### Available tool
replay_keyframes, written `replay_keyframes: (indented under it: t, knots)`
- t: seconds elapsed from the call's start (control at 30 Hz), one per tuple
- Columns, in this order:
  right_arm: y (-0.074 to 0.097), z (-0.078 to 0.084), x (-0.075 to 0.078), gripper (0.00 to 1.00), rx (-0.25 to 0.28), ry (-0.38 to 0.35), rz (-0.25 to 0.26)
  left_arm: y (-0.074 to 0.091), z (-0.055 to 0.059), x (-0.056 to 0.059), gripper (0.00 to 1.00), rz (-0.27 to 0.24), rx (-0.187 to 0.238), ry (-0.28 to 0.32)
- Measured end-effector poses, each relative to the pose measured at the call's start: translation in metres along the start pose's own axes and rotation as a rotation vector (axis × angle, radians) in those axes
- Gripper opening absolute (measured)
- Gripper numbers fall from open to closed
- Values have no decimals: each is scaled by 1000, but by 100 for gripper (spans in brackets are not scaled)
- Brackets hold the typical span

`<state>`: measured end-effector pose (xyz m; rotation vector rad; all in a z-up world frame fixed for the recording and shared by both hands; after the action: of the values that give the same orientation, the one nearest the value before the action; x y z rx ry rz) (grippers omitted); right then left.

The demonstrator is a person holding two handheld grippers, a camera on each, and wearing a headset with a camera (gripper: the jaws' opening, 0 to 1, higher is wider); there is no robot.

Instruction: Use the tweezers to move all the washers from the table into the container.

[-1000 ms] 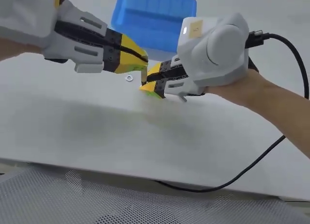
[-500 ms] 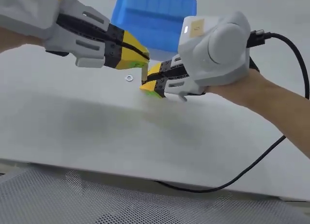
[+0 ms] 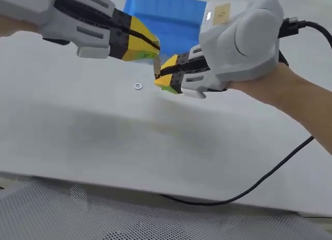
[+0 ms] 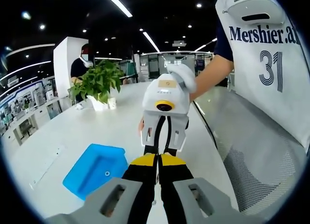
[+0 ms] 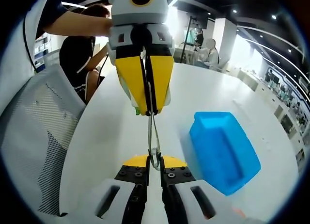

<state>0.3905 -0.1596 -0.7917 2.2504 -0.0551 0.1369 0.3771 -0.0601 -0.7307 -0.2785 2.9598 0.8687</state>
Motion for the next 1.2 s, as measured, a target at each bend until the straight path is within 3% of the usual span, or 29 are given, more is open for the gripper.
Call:
replay_keyframes:
  t: [0.63, 1.2]
  knots:
    - [23, -21, 34, 9, 39, 35, 136, 9, -35, -25, 4, -52, 10, -116]
    - [30, -27, 76, 9, 61, 47, 212, 13, -49, -55, 4, -101, 40, -166]
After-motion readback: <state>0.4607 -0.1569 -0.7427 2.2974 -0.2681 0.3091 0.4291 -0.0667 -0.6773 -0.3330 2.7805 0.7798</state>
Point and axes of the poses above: the centre of the closed fingertips' face, and the gripper's own axes: y roughly backward along the fingers, x roughly to its right, z roughly out of its underside, the point moved 7 cm from there along y, roughly backward along the fingers, and after that the axes turned 11 degrees about -x, right-handed, at the moved point
